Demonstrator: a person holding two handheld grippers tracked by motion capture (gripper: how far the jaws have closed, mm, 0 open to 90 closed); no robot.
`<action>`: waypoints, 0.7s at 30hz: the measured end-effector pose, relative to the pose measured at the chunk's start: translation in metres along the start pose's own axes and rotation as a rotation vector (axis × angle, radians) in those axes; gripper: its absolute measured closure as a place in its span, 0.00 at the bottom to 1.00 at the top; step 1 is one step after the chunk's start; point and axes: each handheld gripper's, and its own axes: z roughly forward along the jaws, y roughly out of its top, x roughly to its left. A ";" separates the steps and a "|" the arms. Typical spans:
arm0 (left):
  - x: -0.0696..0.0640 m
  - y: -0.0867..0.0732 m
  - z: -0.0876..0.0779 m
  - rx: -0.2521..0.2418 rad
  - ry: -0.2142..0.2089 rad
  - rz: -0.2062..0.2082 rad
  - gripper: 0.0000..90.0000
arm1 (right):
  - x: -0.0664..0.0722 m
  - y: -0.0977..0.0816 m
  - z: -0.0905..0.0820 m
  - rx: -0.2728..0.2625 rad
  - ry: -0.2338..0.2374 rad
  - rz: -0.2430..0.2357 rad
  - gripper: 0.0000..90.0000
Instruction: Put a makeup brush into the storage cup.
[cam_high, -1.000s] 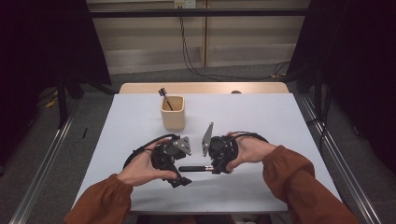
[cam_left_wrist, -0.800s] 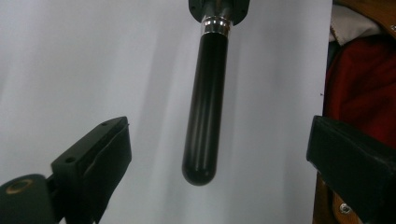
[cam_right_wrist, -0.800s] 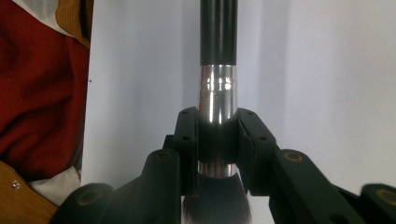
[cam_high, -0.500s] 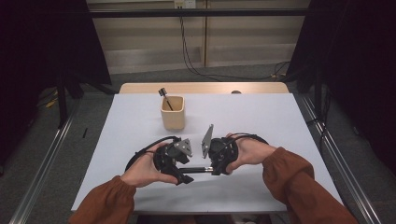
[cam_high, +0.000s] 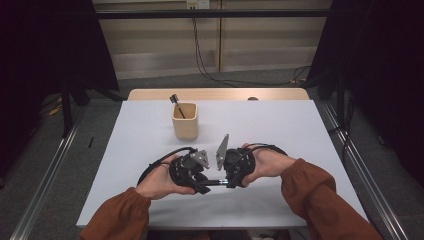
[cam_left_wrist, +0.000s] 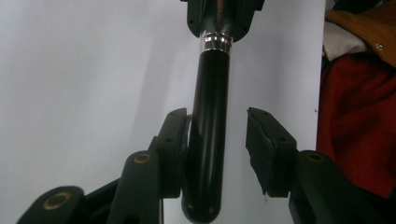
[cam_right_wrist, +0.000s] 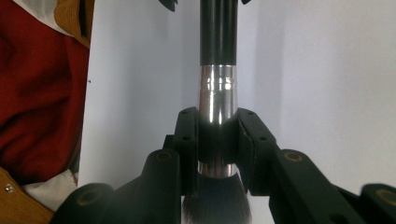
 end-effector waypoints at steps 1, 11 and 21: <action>0.001 0.000 0.001 -0.005 0.009 -0.009 0.71 | 0.000 0.000 0.000 0.001 0.002 0.000 0.80; 0.007 -0.001 0.005 -0.024 -0.016 -0.004 0.81 | 0.000 -0.001 -0.001 -0.002 -0.018 -0.005 0.79; 0.008 -0.002 0.007 -0.009 -0.049 0.030 0.83 | 0.000 -0.003 0.002 -0.010 -0.003 -0.011 0.79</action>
